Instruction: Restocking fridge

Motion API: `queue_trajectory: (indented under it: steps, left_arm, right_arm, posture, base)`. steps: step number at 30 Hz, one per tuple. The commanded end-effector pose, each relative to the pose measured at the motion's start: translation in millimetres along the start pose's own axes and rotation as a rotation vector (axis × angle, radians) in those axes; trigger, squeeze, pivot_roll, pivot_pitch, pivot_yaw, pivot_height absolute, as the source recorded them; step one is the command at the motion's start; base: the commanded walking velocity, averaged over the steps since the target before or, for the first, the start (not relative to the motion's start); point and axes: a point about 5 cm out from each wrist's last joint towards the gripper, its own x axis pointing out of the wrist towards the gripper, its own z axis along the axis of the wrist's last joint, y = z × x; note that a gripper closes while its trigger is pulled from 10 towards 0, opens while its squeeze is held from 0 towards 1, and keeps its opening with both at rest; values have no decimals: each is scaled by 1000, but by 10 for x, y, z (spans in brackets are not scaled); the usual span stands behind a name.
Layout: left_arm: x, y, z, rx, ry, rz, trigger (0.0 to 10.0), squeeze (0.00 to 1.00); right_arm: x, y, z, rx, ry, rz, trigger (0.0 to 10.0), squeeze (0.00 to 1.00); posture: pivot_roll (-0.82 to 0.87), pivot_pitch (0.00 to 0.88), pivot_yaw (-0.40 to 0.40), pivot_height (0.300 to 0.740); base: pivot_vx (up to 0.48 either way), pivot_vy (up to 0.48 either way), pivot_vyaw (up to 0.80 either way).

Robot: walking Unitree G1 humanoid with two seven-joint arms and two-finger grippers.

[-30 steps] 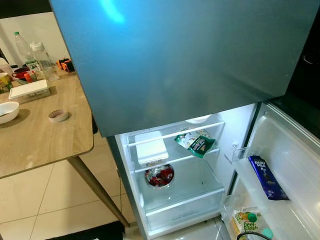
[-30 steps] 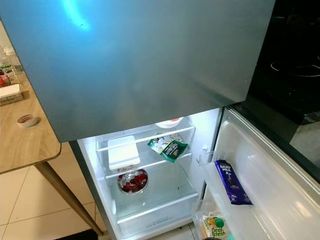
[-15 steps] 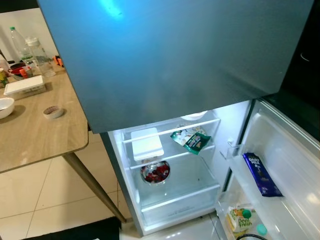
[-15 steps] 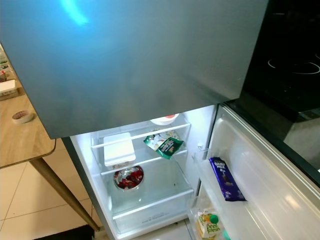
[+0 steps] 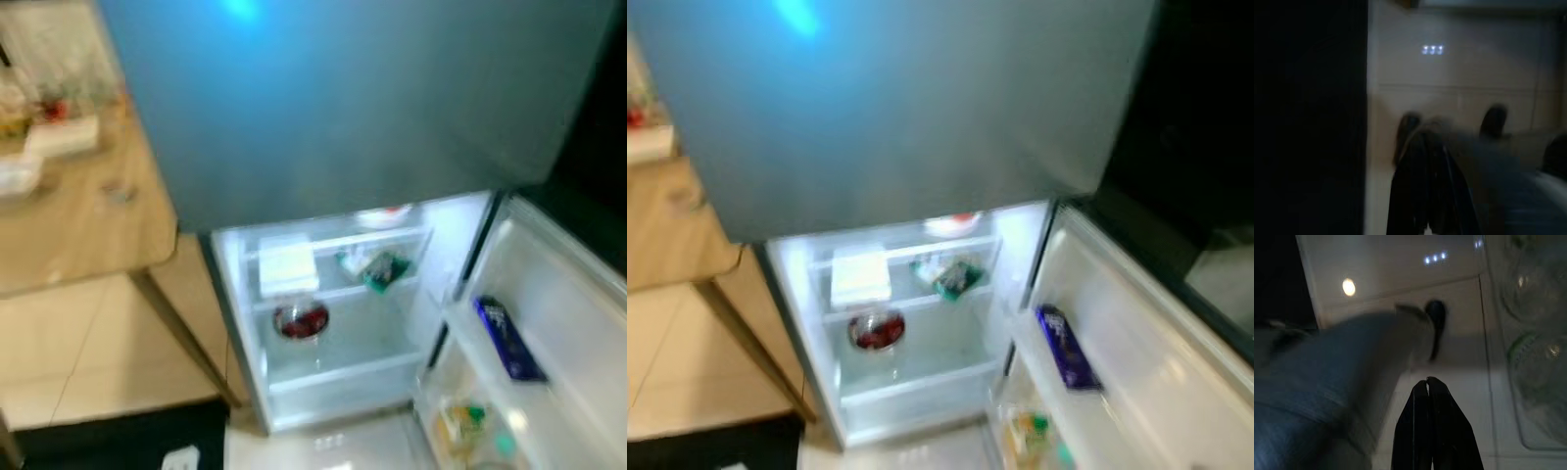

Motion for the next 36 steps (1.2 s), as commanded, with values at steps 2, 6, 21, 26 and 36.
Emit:
queue_trajectory:
  steps: [2,6,21,26,36]
  left_arm:
    - [12,3,53,2,-14,0,10000,0]
    - [12,-4,51,-5,-18,-2,10000,0]
    - [12,-6,46,-11,-17,-1,10000,0]
    - [16,-19,37,0,-4,-3,10000,0]
    - [20,-39,25,7,2,-6,10000,0]
  right_arm:
    - [12,49,-75,0,28,21,10000,0]
    - [15,66,-69,-2,29,43,10000,0]
    - [30,132,-51,15,10,106,10000,0]
    - [26,121,-64,8,19,100,10000,0]
    - [20,128,-112,-10,46,115,10000,0]
  posture:
    - [-74,0,20,740]
    - [-74,0,18,740]
    - [-74,0,18,740]
    - [-75,0,15,740]
    - [-76,0,14,740]
  base:
    - [0,0,0]
    - [0,0,0]
    - [0,0,0]
    - [-154,0,0]
    - [-394,0,0]
